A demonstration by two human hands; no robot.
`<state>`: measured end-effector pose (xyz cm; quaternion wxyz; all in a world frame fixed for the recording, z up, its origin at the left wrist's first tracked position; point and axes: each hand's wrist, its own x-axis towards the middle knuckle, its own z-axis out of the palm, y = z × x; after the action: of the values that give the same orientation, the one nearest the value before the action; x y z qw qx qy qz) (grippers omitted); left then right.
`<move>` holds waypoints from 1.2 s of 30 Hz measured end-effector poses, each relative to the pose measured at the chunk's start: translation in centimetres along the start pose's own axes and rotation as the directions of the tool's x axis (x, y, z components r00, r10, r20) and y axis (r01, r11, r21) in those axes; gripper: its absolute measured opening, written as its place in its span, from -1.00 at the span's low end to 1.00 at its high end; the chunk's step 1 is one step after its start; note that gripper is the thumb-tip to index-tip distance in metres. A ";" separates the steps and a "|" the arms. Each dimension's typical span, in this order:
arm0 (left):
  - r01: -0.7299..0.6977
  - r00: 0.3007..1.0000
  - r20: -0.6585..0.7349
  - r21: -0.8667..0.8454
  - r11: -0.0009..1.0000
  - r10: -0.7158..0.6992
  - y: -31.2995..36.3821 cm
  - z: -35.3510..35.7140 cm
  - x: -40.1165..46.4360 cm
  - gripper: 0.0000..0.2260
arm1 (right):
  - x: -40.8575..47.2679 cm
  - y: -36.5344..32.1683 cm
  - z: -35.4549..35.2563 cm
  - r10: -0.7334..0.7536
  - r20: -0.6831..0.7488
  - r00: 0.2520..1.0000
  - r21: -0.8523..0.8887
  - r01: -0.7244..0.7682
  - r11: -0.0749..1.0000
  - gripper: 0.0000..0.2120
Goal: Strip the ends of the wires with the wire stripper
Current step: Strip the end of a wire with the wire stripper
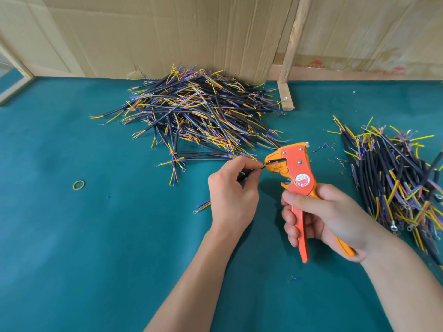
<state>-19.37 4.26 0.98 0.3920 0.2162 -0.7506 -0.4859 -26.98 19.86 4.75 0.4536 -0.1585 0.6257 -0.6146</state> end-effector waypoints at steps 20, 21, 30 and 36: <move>0.048 0.998 -0.036 -0.055 0.997 -0.050 0.3 0.5 0.0 -0.88 | -0.1 0.3 -0.9 -0.037 0.056 0.998 0.257 0.022 0.966 -0.60; 0.051 0.998 -0.038 -0.056 0.997 -0.053 0.3 0.5 0.0 -0.89 | -0.1 0.3 -1.0 -0.026 0.060 0.998 0.251 0.010 0.968 -0.59; 0.074 0.997 -0.009 -0.098 0.992 -0.076 0.2 0.3 0.2 -0.89 | -0.1 0.1 -0.7 0.010 0.149 0.989 0.268 -0.050 0.962 -0.55; 0.097 0.995 0.006 -0.123 0.988 -0.097 0.1 0.2 0.2 -0.90 | -0.3 0.0 -0.2 0.002 0.196 0.981 0.275 -0.058 0.960 -0.53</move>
<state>-19.63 4.31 1.10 0.3805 0.2277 -0.7080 -0.5497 -27.01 20.19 4.81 0.5395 -0.1425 0.4878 -0.6713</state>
